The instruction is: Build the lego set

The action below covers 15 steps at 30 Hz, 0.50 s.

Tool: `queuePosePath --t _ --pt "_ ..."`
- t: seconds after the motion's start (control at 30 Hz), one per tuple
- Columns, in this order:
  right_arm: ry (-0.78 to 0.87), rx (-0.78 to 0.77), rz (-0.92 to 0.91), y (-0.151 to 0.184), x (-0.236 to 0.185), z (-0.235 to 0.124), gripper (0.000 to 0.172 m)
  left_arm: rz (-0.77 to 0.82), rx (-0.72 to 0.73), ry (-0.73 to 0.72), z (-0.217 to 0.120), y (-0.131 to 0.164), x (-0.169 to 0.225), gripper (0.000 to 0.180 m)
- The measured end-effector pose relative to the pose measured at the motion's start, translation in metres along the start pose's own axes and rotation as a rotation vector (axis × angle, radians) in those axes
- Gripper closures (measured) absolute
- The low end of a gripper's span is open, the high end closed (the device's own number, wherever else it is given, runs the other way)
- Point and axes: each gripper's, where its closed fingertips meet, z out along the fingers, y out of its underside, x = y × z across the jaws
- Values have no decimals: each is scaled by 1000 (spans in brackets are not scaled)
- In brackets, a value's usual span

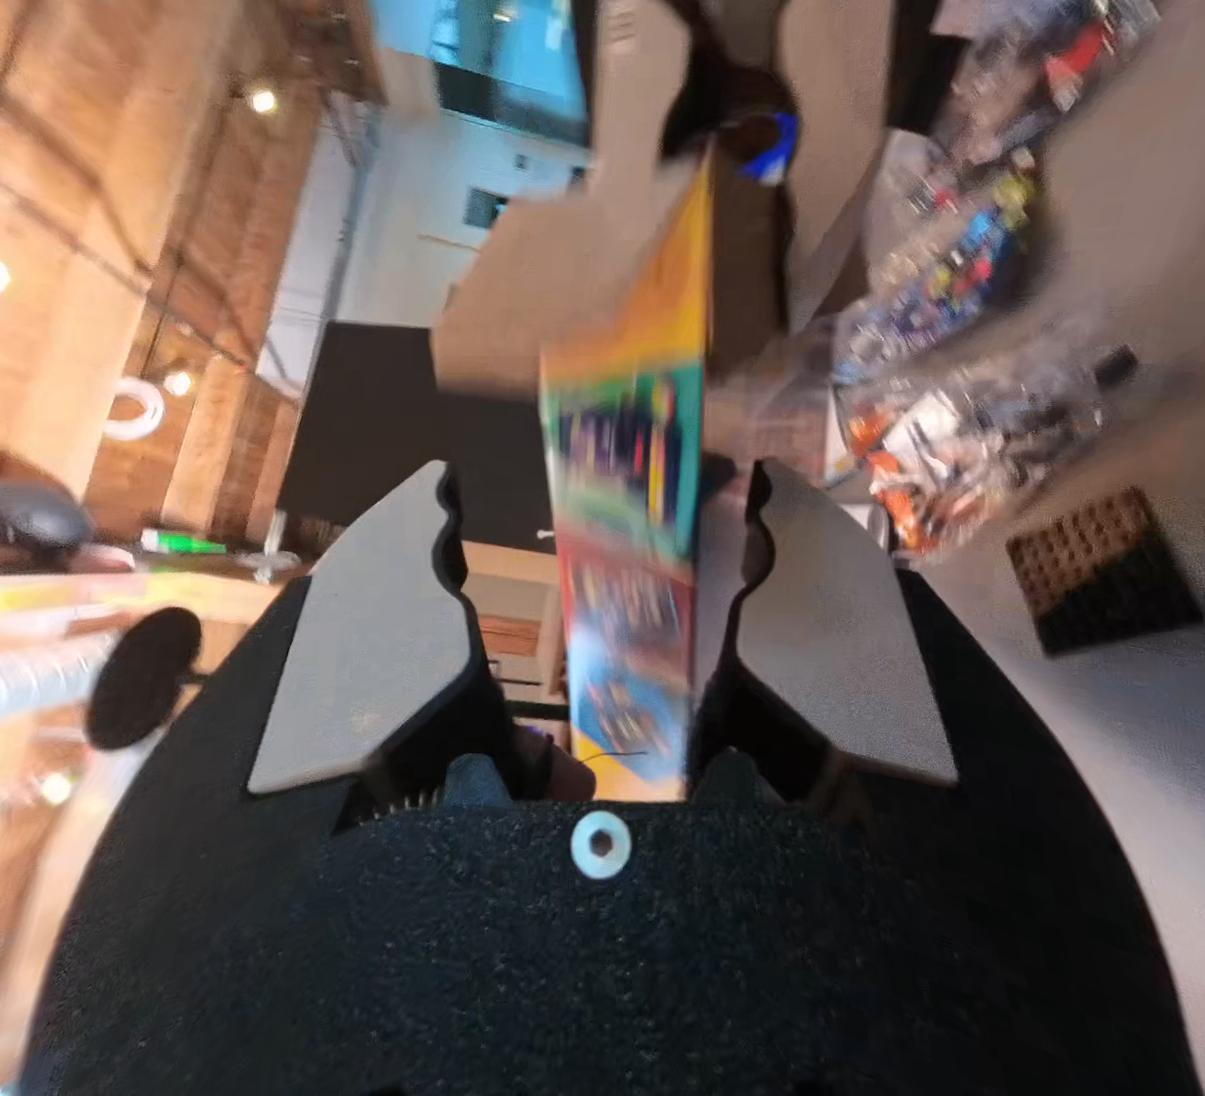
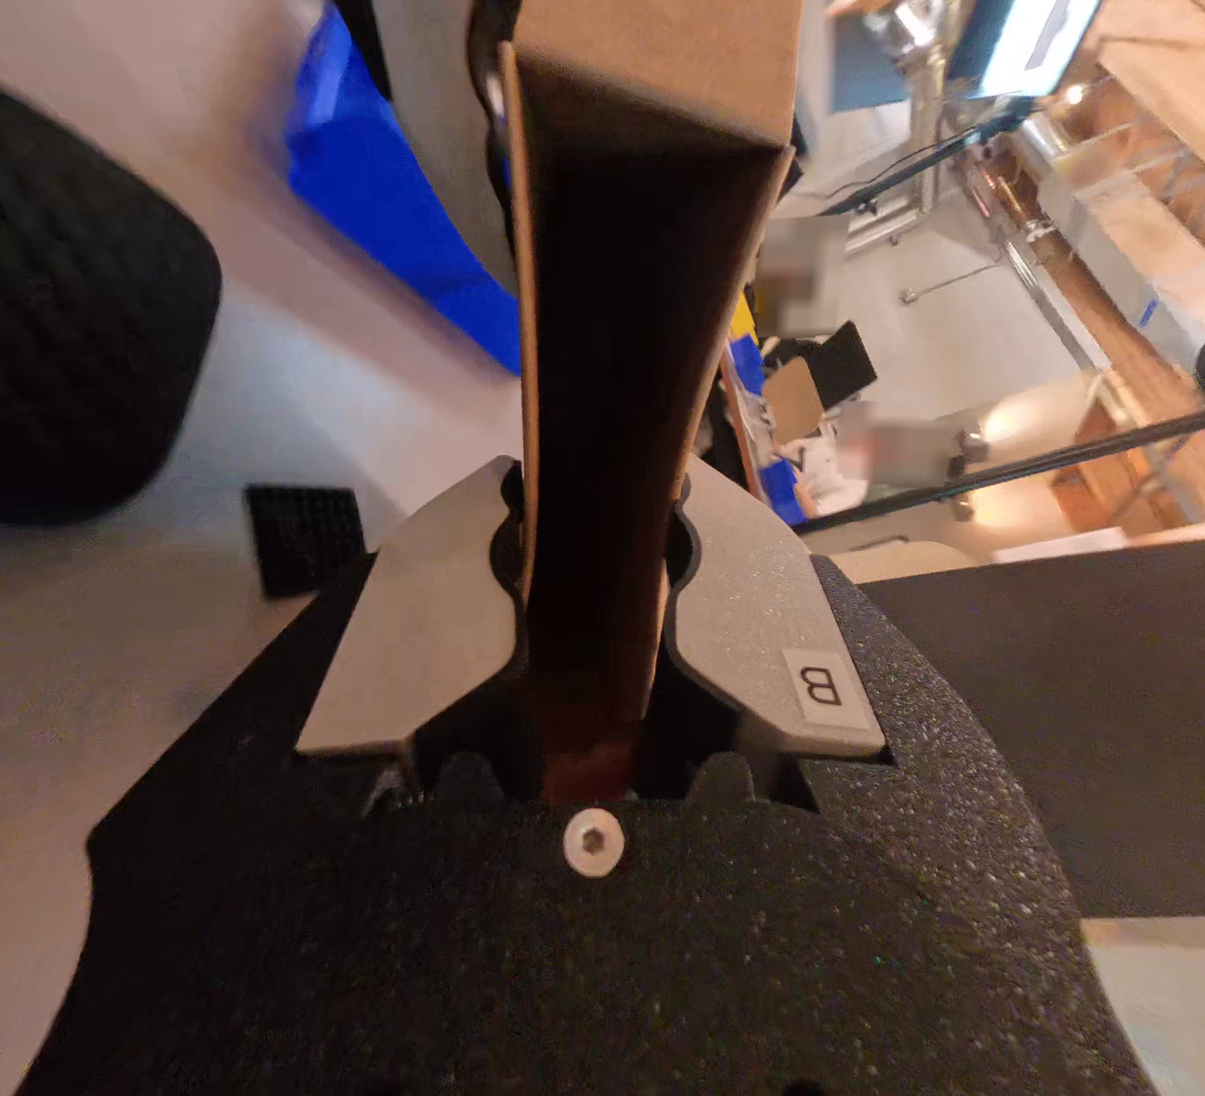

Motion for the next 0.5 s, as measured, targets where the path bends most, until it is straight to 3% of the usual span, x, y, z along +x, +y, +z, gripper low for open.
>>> queuePosePath --t 0.13,0.23,0.27,0.5 --pt "2 278 366 6 19 -39 132 -587 238 -182 -43 22 -34 77" --pt "-116 467 616 9 20 -55 130 -1084 531 -132 -58 38 -36 65" --pt "-158 518 681 10 20 -59 131 -1182 538 -99 -55 48 -30 61" --pt "-232 650 855 22 15 -65 133 -1300 361 89 -28 69 27 49"
